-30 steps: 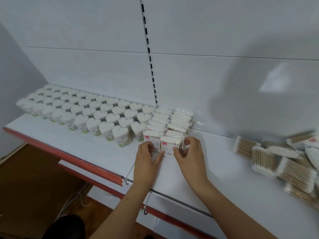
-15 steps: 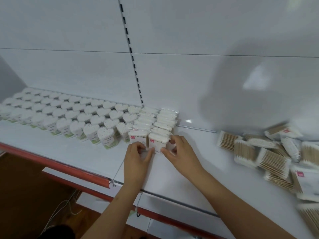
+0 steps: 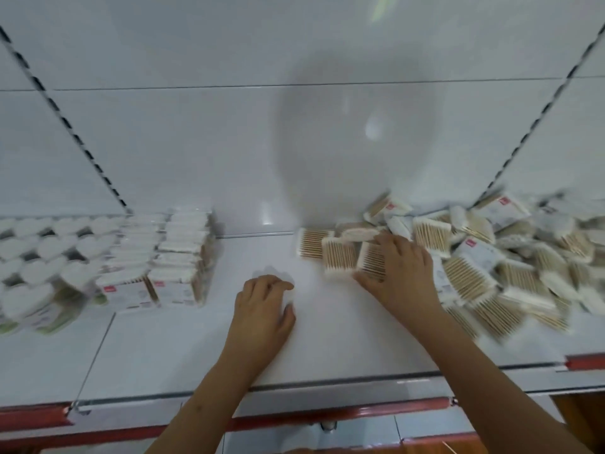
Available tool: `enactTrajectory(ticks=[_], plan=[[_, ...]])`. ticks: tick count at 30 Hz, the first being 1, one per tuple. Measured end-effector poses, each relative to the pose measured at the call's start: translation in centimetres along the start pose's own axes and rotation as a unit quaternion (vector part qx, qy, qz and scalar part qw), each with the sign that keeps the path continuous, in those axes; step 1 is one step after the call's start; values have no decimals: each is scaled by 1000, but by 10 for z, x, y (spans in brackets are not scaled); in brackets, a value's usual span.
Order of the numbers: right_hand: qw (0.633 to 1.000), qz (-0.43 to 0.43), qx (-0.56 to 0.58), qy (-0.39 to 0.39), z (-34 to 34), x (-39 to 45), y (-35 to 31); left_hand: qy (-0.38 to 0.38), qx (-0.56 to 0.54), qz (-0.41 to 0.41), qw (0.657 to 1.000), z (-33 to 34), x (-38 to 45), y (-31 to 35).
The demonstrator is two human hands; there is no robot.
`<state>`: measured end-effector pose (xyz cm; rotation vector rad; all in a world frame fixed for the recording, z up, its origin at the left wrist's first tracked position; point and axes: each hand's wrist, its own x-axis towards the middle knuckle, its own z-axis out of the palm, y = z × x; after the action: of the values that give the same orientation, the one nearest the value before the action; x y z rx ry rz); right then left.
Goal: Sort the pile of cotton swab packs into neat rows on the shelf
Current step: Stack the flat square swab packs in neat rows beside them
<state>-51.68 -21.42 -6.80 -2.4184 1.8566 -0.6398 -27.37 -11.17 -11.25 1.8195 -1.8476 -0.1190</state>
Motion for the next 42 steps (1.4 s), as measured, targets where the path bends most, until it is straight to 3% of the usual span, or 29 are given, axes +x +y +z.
enactTrajectory(ticks=[3, 9, 12, 15, 18, 23, 26, 28, 31, 37, 39, 42], plan=[[1000, -4, -11, -25, -3, -6, 17, 6, 19, -6, 1000, 7, 7, 9], [987, -15, 157, 8, -26, -2, -2, 34, -39, 40, 998, 3, 3, 15], [977, -56, 193, -69, -38, -9, -22, 87, -88, 42, 991, -3, 0, 21], [968, -117, 133, -177, -40, -14, -48, 126, -67, 109, 984, -5, -1, 24], [965, -159, 81, -193, -35, -18, -64, 108, -38, 162, 980, -5, -3, 23], [950, -133, 247, -135, -35, -16, -60, 96, -88, 48, 990, -6, 0, 19], [983, -141, 101, -54, -18, -12, -40, 78, -167, -46, 982, -13, 2, 22], [990, -126, 11, -64, -2, -9, -29, 80, -221, -105, 966, -17, 2, 23], [990, -92, 39, -97, 16, -3, -22, 88, -290, -168, 938, -19, 5, 23], [982, -42, 184, 27, -4, 2, -24, 87, -350, -192, 913, -14, 8, 14], [963, -26, 268, 16, -14, 1, -28, 87, -360, -193, 909, -14, 8, 12], [936, -123, 324, -59, -23, 5, -39, 81, -382, -183, 902, -17, 9, 14]])
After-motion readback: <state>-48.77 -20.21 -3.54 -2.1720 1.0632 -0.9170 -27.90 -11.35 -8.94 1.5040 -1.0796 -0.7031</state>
